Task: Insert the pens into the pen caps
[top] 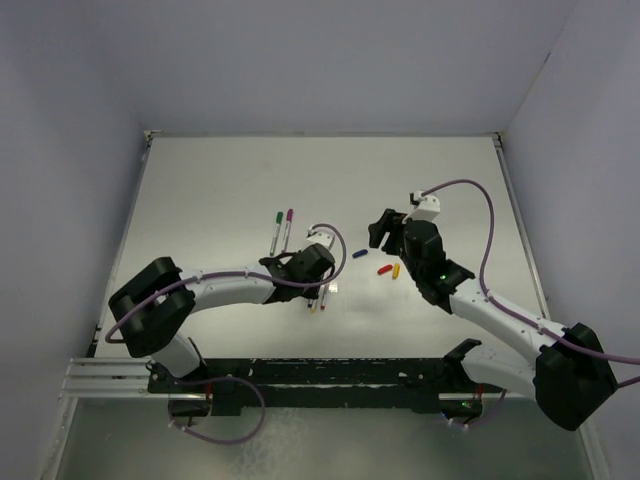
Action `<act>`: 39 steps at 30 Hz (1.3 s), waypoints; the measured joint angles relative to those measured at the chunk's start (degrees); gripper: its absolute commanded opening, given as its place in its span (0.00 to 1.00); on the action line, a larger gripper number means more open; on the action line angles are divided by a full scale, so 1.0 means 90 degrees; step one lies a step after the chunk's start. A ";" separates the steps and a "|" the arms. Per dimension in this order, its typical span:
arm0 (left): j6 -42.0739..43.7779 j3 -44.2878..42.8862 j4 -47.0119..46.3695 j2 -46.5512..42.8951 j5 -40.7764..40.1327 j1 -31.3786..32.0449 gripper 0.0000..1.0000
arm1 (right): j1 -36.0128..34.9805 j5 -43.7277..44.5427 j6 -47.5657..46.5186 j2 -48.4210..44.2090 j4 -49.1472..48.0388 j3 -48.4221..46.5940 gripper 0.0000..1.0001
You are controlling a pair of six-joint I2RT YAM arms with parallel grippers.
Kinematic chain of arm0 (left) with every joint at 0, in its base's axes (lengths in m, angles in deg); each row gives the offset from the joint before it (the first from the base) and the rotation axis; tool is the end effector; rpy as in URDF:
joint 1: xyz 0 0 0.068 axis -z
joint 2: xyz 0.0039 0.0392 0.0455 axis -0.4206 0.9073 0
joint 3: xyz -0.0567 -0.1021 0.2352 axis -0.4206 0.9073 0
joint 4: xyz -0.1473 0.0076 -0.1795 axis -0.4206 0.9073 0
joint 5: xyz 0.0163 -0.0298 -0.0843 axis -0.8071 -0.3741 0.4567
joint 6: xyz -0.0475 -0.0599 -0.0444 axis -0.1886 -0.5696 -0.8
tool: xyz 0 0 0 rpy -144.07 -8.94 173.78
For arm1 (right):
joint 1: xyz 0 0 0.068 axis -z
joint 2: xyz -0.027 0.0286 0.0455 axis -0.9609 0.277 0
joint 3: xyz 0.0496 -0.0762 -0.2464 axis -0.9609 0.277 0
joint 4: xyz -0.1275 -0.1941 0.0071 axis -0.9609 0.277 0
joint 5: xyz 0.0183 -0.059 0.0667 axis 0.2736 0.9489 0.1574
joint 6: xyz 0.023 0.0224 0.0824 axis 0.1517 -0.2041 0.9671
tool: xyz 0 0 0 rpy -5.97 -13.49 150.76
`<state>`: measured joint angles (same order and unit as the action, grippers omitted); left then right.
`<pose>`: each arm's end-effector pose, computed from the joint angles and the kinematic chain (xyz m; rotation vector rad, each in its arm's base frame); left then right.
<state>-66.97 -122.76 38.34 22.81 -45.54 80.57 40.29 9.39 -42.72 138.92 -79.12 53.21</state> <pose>0.1950 -0.2389 0.1474 0.3692 2.4465 -0.2259 0.2333 0.1211 0.2492 0.2445 1.8084 0.4889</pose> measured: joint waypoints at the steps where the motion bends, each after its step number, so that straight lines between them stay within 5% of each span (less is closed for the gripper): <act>1: 0.0000 0.0000 0.0000 0.0027 -0.0005 0.0005 0.35 | 0.0000 -0.0012 0.0002 0.0000 0.0000 0.0000 0.70; 39: -0.0396 -0.0508 0.0486 0.0750 -0.0471 0.0061 0.25 | 0.0000 -0.0284 0.0131 0.0002 0.0024 0.0007 0.70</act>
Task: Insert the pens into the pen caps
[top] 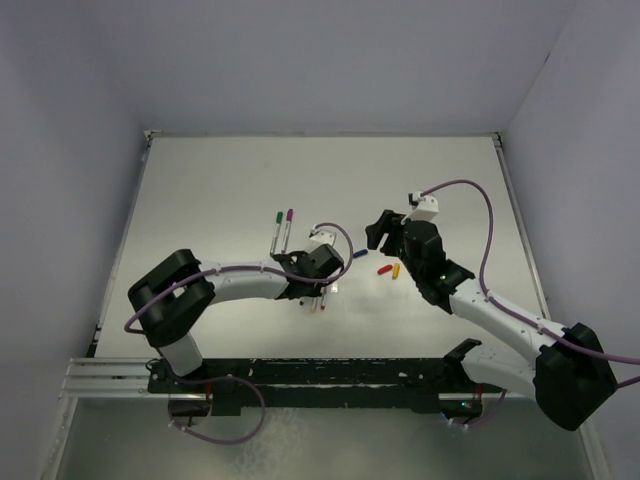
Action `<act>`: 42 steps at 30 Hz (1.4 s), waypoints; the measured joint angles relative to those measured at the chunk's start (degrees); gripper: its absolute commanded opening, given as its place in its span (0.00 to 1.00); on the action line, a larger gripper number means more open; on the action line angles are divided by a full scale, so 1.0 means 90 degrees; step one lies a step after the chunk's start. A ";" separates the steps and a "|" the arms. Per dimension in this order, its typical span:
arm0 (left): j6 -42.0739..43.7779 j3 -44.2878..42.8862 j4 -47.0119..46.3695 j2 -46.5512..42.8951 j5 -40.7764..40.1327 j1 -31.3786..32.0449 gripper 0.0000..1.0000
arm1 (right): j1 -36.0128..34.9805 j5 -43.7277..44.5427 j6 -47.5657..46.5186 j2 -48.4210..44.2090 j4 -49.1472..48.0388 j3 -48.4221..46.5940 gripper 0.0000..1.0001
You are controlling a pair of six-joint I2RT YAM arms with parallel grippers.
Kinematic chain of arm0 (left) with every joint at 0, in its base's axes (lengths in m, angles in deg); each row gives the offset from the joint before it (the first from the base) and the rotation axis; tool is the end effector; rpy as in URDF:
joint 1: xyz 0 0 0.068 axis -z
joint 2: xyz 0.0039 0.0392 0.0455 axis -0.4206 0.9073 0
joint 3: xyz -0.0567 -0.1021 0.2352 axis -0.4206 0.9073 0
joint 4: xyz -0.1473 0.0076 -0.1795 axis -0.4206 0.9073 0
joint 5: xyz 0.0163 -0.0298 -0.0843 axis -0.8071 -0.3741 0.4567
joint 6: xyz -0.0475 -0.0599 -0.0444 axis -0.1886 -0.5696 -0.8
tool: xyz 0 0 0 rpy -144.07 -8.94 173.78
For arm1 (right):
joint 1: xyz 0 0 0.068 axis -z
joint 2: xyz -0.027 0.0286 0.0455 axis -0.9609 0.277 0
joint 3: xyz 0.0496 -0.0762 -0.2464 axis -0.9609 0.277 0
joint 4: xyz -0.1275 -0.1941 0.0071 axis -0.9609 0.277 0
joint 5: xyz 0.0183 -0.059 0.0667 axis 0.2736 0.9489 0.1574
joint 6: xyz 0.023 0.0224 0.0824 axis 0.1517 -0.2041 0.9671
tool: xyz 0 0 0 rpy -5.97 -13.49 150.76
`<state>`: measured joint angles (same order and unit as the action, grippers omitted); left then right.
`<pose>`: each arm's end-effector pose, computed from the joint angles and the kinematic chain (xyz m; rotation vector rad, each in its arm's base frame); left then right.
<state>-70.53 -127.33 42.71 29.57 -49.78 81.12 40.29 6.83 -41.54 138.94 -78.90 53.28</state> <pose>0.2030 -0.2464 0.1307 0.3126 2.4949 -0.0818 0.2322 0.1244 0.2478 0.2318 1.8253 0.5390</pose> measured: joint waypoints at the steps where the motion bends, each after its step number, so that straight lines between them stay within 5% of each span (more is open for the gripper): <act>1: -0.0019 0.0007 0.0005 -0.0010 0.0002 0.0005 0.24 | 0.0000 0.0000 0.0002 0.0000 0.0002 0.0000 0.70; 7: -0.0138 0.0168 0.0000 -0.0136 0.0005 0.0010 0.21 | 0.0000 -0.0002 0.0022 0.0000 0.0034 0.0000 0.70; 13: -0.0265 0.0301 -0.0114 -0.0211 0.0019 0.0012 0.00 | 0.0000 -0.0007 0.0039 0.0010 0.0189 -0.0002 0.70; 21: -0.0272 0.0386 -0.0226 -0.0260 0.0022 0.0010 0.00 | 0.0000 0.0036 0.0435 0.0537 0.0925 -0.0427 0.64; 28: -0.0267 0.0787 -0.0316 -0.0665 -0.0019 0.0002 0.00 | -0.0002 -0.0141 0.0719 0.1370 0.1188 -0.0765 0.47; 42: 0.0002 0.1358 0.0129 -0.2849 -0.0427 -0.0034 0.00 | -0.0092 -0.0651 0.1139 0.2659 0.1149 -0.1088 0.47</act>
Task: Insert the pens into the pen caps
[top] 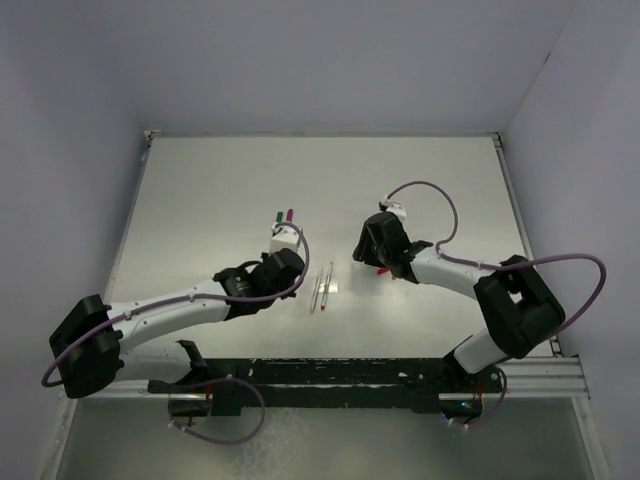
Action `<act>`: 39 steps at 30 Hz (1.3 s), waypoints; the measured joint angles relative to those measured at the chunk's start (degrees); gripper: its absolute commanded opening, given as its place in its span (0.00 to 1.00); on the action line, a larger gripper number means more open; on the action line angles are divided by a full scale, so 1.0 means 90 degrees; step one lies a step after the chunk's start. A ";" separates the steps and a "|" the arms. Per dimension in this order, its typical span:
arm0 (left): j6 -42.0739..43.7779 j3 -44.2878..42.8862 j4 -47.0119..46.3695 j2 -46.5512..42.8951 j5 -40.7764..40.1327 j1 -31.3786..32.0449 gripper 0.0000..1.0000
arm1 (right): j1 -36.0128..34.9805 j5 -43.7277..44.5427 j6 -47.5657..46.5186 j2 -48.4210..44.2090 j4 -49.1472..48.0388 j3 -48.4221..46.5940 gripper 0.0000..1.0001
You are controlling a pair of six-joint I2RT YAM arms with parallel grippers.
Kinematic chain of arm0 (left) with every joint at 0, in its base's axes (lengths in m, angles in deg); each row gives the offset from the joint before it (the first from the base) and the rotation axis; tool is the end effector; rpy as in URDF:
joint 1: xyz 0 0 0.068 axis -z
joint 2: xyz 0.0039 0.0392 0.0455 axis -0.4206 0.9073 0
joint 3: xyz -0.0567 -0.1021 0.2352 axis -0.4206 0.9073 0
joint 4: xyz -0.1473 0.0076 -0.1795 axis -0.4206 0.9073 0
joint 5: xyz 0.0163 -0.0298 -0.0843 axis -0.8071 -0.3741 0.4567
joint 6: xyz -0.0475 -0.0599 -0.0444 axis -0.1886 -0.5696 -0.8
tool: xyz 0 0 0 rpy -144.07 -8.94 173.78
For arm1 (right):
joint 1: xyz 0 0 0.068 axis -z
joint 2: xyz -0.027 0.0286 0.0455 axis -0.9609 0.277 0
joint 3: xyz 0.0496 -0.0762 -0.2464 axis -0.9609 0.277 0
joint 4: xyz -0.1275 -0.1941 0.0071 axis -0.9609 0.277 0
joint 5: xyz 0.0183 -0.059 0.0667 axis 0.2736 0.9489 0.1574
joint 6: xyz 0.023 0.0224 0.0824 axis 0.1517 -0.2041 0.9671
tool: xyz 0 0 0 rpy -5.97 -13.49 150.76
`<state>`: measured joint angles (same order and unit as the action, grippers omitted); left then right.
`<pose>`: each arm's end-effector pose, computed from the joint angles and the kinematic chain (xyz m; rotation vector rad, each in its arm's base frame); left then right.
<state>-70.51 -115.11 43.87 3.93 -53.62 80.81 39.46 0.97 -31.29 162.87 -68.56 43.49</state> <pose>0.1698 -0.1858 0.1881 0.1967 2.3156 -0.2114 0.2715 0.1653 0.1673 0.3075 2.2537 0.4935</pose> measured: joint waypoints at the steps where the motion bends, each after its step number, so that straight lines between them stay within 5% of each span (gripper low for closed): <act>1: 0.0066 0.0036 0.0007 -0.0228 -0.0049 0.0000 0.00 | 0.0000 -0.0022 0.0027 0.0078 0.0010 -0.0024 0.47; 16: 0.0238 0.0277 0.0085 -0.0486 -0.0262 0.0000 0.00 | -0.0002 -0.0085 0.0299 0.0906 0.0355 -0.0857 0.50; 39: 0.0294 0.0287 0.0046 -0.0342 -0.0265 0.0000 0.00 | -0.0005 -0.0019 0.0529 0.0743 0.0685 -0.0780 0.51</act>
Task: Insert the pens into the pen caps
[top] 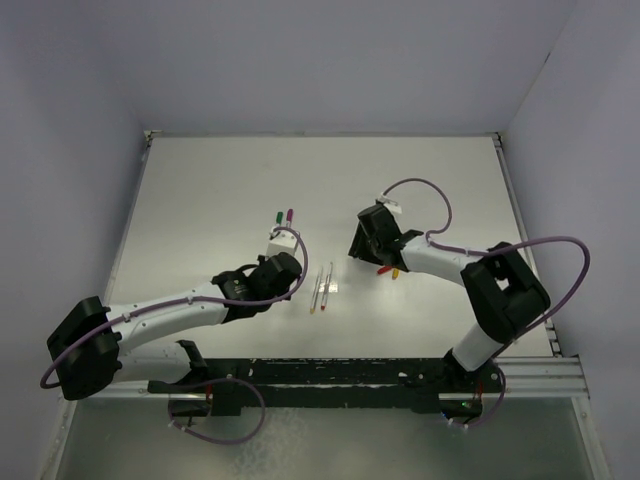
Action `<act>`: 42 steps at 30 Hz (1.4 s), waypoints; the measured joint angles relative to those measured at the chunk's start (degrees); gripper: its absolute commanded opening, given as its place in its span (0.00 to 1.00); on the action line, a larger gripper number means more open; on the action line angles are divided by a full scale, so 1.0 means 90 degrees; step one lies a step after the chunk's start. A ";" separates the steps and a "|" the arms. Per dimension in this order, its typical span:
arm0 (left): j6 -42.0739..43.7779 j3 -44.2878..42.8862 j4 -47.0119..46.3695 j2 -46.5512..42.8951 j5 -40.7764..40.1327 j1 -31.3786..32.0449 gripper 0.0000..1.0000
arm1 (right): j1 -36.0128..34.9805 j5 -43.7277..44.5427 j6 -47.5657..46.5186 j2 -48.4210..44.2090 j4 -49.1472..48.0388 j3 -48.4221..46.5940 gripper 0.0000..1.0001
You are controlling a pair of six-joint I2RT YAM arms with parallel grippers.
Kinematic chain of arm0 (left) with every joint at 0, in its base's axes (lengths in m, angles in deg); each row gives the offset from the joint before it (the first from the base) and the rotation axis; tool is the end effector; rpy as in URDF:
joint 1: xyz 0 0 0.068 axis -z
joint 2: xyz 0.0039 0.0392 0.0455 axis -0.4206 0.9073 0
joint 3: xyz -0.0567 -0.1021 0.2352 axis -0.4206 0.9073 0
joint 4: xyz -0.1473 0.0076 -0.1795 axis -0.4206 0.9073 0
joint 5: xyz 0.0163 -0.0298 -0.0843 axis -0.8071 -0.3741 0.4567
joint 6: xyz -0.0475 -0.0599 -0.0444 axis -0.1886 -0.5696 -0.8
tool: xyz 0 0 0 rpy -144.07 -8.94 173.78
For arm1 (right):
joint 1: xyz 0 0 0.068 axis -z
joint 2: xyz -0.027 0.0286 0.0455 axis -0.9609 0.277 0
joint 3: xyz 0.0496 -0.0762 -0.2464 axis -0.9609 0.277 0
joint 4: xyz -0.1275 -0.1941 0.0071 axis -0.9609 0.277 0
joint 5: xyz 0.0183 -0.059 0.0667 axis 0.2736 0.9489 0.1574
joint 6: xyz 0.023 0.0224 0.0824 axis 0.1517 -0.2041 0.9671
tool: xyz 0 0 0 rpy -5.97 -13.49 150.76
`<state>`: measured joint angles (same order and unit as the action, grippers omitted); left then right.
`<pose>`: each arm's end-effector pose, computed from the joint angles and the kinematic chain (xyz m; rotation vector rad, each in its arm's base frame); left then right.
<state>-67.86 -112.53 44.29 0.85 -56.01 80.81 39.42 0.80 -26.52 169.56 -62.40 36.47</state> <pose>0.1648 -0.1733 0.1868 0.2284 2.2860 -0.1510 0.2877 0.1771 0.1571 0.4004 2.3398 0.4651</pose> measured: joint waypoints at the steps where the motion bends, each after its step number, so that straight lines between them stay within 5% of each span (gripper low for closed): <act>1: 0.0005 0.0000 0.0000 0.0000 0.0000 0.0000 0.00 | 0.0002 -0.0002 0.0017 0.0029 0.0000 0.0002 0.51; 21: 0.0104 0.0000 0.0000 0.0027 -0.0002 0.0000 0.00 | 0.0002 0.0068 -0.0002 0.0818 0.0022 -0.0656 0.46; 23: 0.0119 0.0000 0.0000 0.0058 0.0000 0.0000 0.00 | 0.0002 0.0160 -0.0058 0.0906 0.0056 -0.0760 0.38; 25: 0.0134 0.0000 0.0000 0.0083 -0.0002 0.0000 0.00 | 0.0002 0.0219 -0.0131 0.0986 0.0085 -0.0838 0.10; 26: 0.0136 0.0000 -0.0002 0.0090 -0.0002 0.0000 0.00 | 0.0002 0.0243 -0.0182 0.1025 0.0100 -0.0869 0.07; 42: 0.0136 0.0000 0.0000 0.0102 -0.0027 0.0000 0.00 | 0.0000 0.0342 -0.0423 0.1287 0.0255 -0.1180 0.21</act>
<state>-66.64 -112.53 44.29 1.76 -56.25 80.81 39.42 3.88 -30.33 181.15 -60.11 25.85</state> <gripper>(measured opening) 0.029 0.178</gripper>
